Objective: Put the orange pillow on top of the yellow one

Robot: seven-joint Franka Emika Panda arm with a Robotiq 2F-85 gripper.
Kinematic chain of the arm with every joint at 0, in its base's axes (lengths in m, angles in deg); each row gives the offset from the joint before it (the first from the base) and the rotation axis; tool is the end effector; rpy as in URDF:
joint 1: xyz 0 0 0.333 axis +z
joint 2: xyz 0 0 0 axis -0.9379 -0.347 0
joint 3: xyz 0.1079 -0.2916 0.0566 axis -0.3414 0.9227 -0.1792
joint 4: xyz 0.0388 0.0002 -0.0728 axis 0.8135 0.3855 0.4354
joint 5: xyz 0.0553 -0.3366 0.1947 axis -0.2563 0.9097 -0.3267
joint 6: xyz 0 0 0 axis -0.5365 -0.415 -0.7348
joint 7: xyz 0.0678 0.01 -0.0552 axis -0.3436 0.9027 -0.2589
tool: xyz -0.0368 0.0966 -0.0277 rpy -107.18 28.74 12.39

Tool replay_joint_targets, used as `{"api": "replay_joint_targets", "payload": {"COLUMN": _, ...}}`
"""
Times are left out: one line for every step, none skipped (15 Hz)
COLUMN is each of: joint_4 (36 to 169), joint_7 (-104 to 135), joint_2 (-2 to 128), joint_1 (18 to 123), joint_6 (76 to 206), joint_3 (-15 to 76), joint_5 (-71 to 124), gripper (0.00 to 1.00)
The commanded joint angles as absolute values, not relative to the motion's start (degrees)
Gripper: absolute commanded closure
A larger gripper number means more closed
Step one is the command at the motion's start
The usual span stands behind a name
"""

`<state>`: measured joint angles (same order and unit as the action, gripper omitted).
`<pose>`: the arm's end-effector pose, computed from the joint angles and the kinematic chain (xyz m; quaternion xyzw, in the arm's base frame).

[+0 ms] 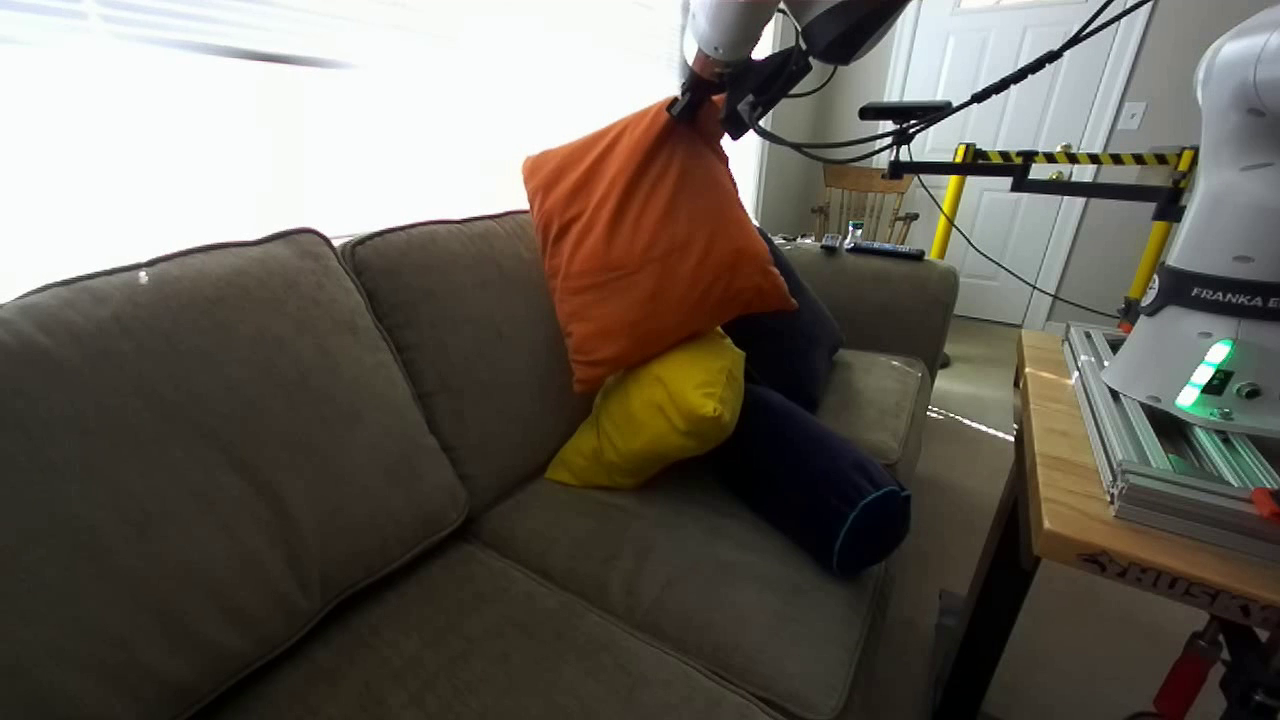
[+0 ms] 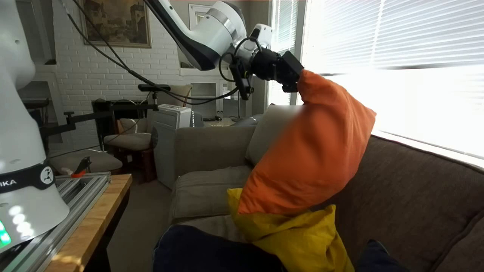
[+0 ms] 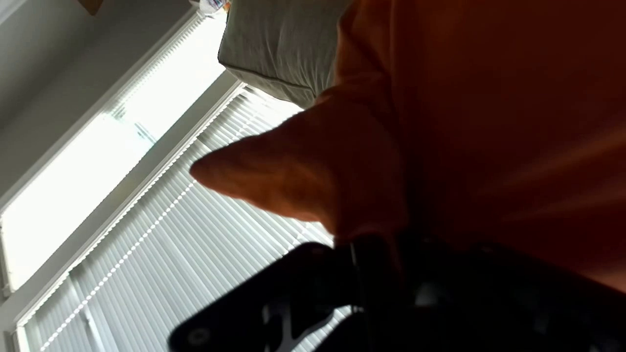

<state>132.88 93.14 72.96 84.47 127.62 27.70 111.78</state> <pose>0.5616 0.0863 0.3702 0.8185 -0.0733 0.3850 0.4201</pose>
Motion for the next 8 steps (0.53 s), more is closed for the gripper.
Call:
{"api": "replay_joint_targets", "payload": {"joint_4": 132.79, "joint_7": 92.99, "joint_2": 72.98, "joint_1": 81.24, "joint_6": 127.23, "joint_3": 24.43, "joint_5": 111.82, "gripper": 0.91}}
{"api": "replay_joint_targets", "payload": {"joint_4": 132.79, "joint_7": 92.99, "joint_2": 72.98, "joint_1": 81.21, "joint_6": 127.22, "joint_3": 24.36, "joint_5": 111.79, "gripper": 0.91}}
{"api": "replay_joint_targets", "payload": {"joint_4": 132.79, "joint_7": 92.99, "joint_2": 72.98, "joint_1": 81.23, "joint_6": 127.19, "joint_3": 24.28, "joint_5": 111.77, "gripper": 0.91}}
{"api": "replay_joint_targets", "payload": {"joint_4": 132.79, "joint_7": 92.99, "joint_2": 72.98, "joint_1": 81.25, "joint_6": 127.16, "joint_3": 24.19, "joint_5": 111.76, "gripper": 0.91}}
{"api": "replay_joint_targets", "payload": {"joint_4": 132.79, "joint_7": 92.99, "joint_2": 72.98, "joint_1": 81.27, "joint_6": 127.1, "joint_3": 24.11, "joint_5": 111.75, "gripper": 0.91}}
{"api": "replay_joint_targets", "payload": {"joint_4": 132.79, "joint_7": 92.99, "joint_2": 72.98, "joint_1": 81.28, "joint_6": 127.04, "joint_3": 24.07, "joint_5": 111.75, "gripper": 0.91}}
{"api": "replay_joint_targets", "payload": {"joint_4": 132.79, "joint_7": 92.99, "joint_2": 72.98, "joint_1": 81.28, "joint_6": 127.02, "joint_3": 24.06, "joint_5": 111.74, "gripper": 0.91}}
{"api": "replay_joint_targets", "payload": {"joint_4": 132.79, "joint_7": 92.99, "joint_2": 72.98, "joint_1": 81.28, "joint_6": 127.0, "joint_3": 24.05, "joint_5": 111.74, "gripper": 0.91}}
